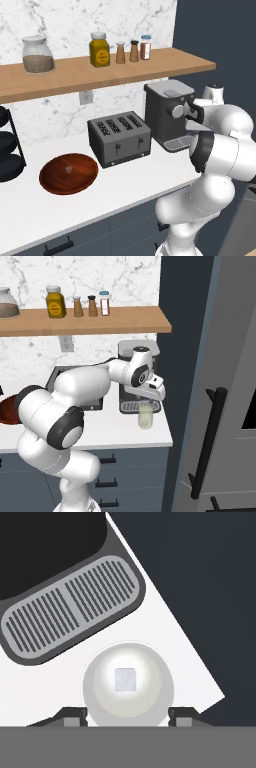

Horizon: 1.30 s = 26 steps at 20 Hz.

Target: Grab a lemon wedge from the fridge and one ice cube from the ice bowl, and put them in the glass of lemonade.

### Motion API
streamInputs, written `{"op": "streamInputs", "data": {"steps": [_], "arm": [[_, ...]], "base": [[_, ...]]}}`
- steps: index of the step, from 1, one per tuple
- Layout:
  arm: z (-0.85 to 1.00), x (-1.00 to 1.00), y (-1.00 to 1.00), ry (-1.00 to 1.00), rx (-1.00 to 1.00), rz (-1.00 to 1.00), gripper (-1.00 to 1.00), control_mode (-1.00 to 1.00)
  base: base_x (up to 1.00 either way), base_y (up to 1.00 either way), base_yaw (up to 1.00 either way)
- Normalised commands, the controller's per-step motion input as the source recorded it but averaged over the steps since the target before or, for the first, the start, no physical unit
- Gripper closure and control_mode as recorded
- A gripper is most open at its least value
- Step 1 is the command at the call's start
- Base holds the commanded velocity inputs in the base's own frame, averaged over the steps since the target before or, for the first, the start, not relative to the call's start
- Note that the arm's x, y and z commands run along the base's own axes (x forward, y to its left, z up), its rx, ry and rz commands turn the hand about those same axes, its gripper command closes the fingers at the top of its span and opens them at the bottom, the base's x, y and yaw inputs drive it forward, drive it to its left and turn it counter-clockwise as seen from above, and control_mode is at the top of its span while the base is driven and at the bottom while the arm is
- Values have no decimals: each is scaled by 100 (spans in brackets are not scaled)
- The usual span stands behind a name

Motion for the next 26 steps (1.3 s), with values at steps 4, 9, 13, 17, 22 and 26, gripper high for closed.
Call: {"op": "streamInputs", "data": {"steps": [4, 9, 13, 17, 22, 26], "arm": [[0, 0, 0, 0, 0, 0, -100, -100], [0, 0, 0, 0, 0, 0, -100, -100], [13, -13, 0, -5, 3, 0, -100, -100], [8, -2, 0, -3, 2, 0, -100, -100], [7, -4, 0, -4, 2, 0, -100, -100], [19, -20, 2, -4, 3, 0, -100, -100]], "base": [[0, 0, 0], [0, 0, 0], [0, 0, 0], [0, 0, 0], [0, 0, 0], [0, 0, 0]]}}
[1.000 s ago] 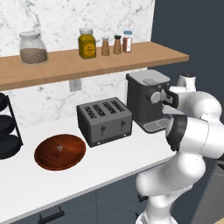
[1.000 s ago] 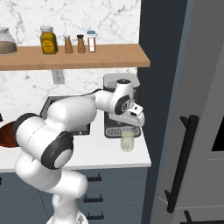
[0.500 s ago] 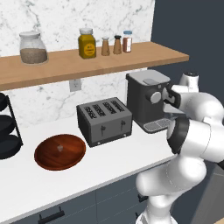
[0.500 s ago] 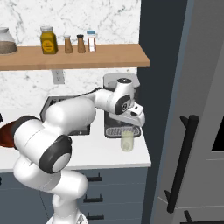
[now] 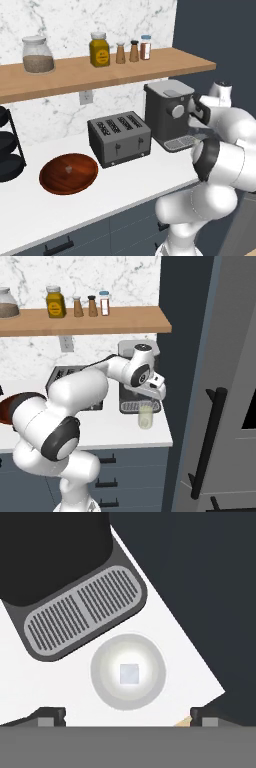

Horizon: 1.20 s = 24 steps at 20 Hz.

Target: Grab a lemon wedge from the fridge and one ice cube from the ice bowl, and put them in the glass of lemonade.

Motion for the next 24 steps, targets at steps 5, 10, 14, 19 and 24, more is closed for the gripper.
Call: {"op": "streamInputs", "data": {"steps": [5, 10, 14, 19, 24], "arm": [[27, -56, 15, -13, 3, 0, -100, -100], [53, -97, 5, -1, 0, 0, -100, -100], [30, -99, 62, 0, 0, 0, -100, -100], [32, -72, 97, 1, -3, 0, -100, -100], [61, -74, 53, 0, -1, 0, -100, -100]], "base": [[0, 0, 0], [0, 0, 0], [0, 0, 0], [0, 0, 0], [0, 0, 0]]}}
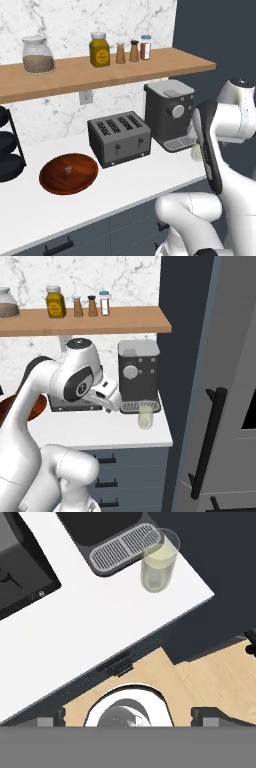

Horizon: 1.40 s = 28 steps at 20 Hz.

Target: Grab a lemon wedge from the fridge and one ice cube from the ice bowl, and put them in the glass of lemonade.

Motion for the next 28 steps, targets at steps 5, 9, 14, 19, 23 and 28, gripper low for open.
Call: {"op": "streamInputs", "data": {"steps": [5, 9, 14, 19, 23, 28], "arm": [[31, -64, 12, -6, 0, 0, -100, -100], [0, -10, 0, 0, 0, 0, -100, -100], [0, 0, 0, 0, 0, 0, -100, 100], [0, 0, 0, 0, 0, 0, -100, 100], [0, 0, 0, 0, 0, 0, -100, 100], [0, 0, 0, 0, 0, 0, -100, 100]], "base": [[0, 0, 0], [0, 0, 0], [-2, 0, 0], [-72, -2, -3], [-80, -30, -2], [-39, -51, -11]]}}
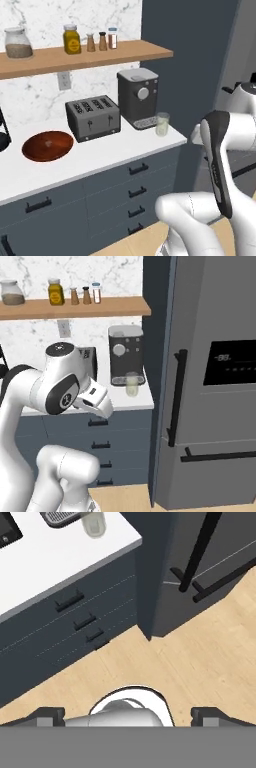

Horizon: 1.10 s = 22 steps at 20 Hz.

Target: Grab a lemon wedge from the fridge and one ice cube from the ice bowl, and put them in the glass of lemonade.

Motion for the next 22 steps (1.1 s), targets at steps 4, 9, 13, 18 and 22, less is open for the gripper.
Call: {"op": "streamInputs", "data": {"steps": [4, 9, 13, 18, 22], "arm": [[0, 0, 0, 0, 0, 0, -100, 100], [0, 0, 0, 0, 0, 0, -100, 100], [0, 0, 0, 0, 0, 0, -100, 100], [0, 0, 0, 0, 0, 0, -100, 100], [0, 0, 0, 0, 0, 0, -100, 100]], "base": [[7, -34, -19], [3, -60, -10], [0, -43, -24], [-5, -8, -35], [0, 0, -40]]}}
